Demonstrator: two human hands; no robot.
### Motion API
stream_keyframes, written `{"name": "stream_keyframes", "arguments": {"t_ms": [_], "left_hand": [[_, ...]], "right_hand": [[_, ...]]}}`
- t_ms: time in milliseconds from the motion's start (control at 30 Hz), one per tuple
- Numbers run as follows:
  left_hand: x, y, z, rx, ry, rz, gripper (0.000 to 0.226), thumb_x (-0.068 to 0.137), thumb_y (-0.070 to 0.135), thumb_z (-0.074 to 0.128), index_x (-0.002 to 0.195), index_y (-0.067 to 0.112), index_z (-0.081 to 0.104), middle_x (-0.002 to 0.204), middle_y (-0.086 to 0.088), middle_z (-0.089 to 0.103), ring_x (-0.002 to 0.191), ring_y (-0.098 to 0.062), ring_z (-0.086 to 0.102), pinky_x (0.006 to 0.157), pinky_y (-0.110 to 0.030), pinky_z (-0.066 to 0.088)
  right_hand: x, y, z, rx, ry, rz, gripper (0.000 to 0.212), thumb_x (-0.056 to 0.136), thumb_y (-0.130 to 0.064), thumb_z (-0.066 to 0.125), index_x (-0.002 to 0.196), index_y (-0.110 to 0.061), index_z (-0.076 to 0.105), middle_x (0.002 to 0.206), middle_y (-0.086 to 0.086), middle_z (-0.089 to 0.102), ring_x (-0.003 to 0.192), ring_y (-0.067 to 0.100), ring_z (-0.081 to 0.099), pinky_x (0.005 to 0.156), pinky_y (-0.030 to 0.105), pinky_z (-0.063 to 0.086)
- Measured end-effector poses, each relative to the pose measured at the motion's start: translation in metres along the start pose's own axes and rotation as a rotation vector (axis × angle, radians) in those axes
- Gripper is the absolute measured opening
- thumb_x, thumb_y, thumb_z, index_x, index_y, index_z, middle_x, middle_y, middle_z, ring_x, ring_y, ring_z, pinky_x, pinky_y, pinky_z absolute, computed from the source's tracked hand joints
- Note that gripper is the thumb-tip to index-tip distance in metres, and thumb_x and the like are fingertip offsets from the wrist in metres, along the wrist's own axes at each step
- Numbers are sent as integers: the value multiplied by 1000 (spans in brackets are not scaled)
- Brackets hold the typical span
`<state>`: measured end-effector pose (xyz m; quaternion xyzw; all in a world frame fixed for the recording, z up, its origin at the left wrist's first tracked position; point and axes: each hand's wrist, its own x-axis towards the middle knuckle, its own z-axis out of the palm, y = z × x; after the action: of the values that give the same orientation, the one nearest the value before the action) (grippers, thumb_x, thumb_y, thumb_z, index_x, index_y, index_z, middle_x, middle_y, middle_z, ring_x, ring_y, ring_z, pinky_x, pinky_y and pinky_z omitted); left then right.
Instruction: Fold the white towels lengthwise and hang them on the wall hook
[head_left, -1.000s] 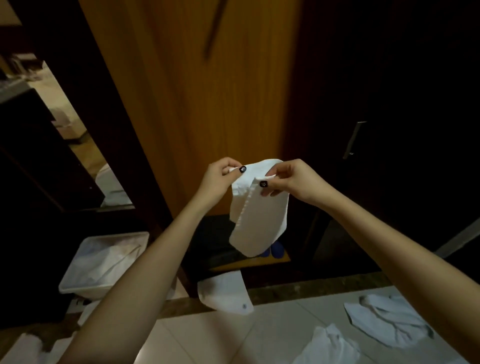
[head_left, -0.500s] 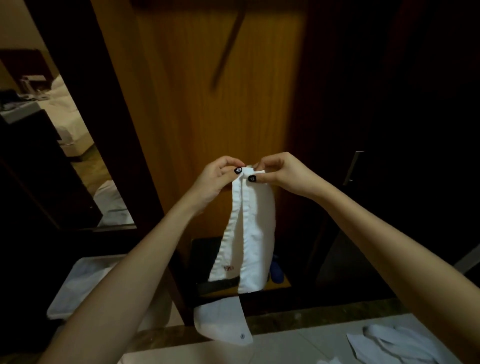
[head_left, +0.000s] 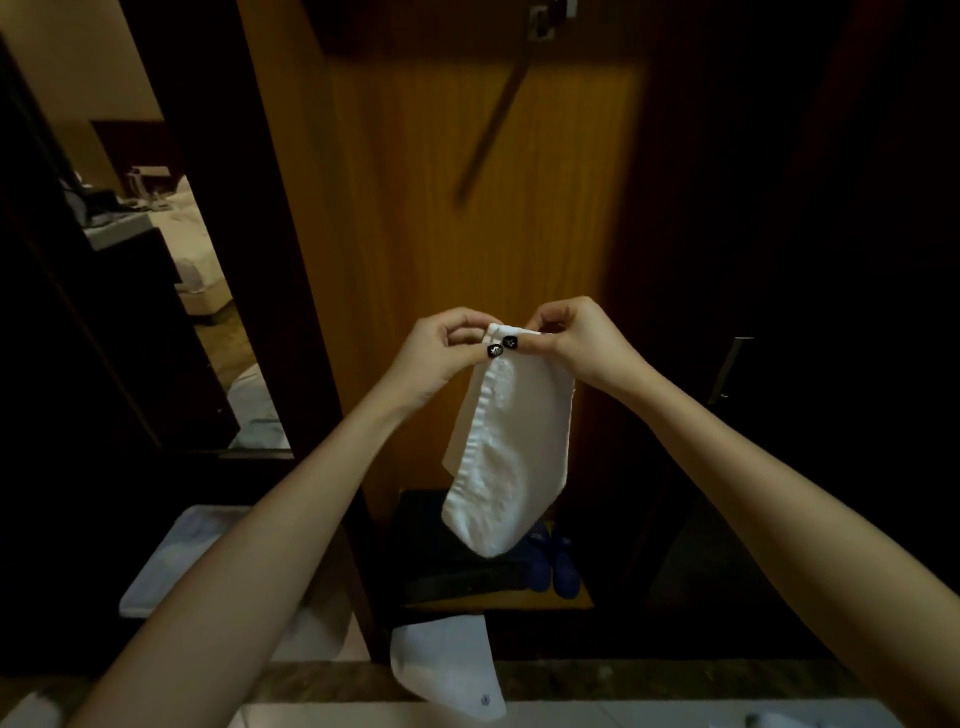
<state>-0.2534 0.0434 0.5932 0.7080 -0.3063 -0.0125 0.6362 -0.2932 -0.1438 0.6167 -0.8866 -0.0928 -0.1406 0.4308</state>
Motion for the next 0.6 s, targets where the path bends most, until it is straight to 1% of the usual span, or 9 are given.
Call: {"name": "stream_keyframes", "arguments": {"t_ms": [100,200,267,367,433,467,533,600], "left_hand": [[5,7,10,-9,43,11,17,86,0,64,95,15,68,81,1,72,82,-10,67,74,-16,51],[11,13,17,-52,51,8,14,87,1,62,96,10,68,77,5,73,75,-5,68,68,-15,52],[14,17,22,-53,50,16,13,88,1,61,99,5,67,77,5,73,74,-4,67,67,-15,51],[17,20,28,-50,55,31,15,90,1,60,103,0,66,79,3,72,72,-3,66,68,-15,52],[18,20,31,-44,59,37,13,91,2,59,102,1,66,75,6,72,70,-2,66,66,-15,52],[19,20,32,-41,64,38,12,92,3,58,100,3,67,73,6,72,69,-2,66,65,-15,51],[21,19,32,-12,85,45,11,93,3,57,97,6,66,74,4,70,68,-1,64,65,-14,51],[24,17,28,20,144,55,12,95,4,54,100,5,64,78,1,66,67,4,62,63,-12,48]], "right_hand": [[-1,-1,-9,-92,56,-54,27,81,-36,77,72,-11,69,76,2,70,72,17,65,64,32,50],[-1,-1,-17,-157,113,-143,31,81,-36,76,73,-7,67,79,7,67,77,23,61,64,34,44],[-1,-1,-22,-174,125,-170,32,81,-35,76,71,-8,64,77,6,63,72,20,54,61,31,37],[-4,-1,-26,-219,125,-204,32,84,-34,74,64,-17,54,68,-6,51,63,8,43,57,25,31],[-6,-3,-31,-265,81,-220,36,85,-34,73,63,-19,49,65,-8,47,60,5,40,55,21,28],[-7,-3,-36,-272,33,-210,37,86,-35,72,63,-18,48,64,-7,46,59,5,39,55,21,27],[-9,-2,-48,-270,-80,-141,41,84,-39,72,63,-16,47,64,-4,45,56,5,36,54,23,27],[-14,2,-62,-305,-158,-45,44,82,-44,73,62,-13,49,63,0,45,55,6,34,54,28,27]]}}
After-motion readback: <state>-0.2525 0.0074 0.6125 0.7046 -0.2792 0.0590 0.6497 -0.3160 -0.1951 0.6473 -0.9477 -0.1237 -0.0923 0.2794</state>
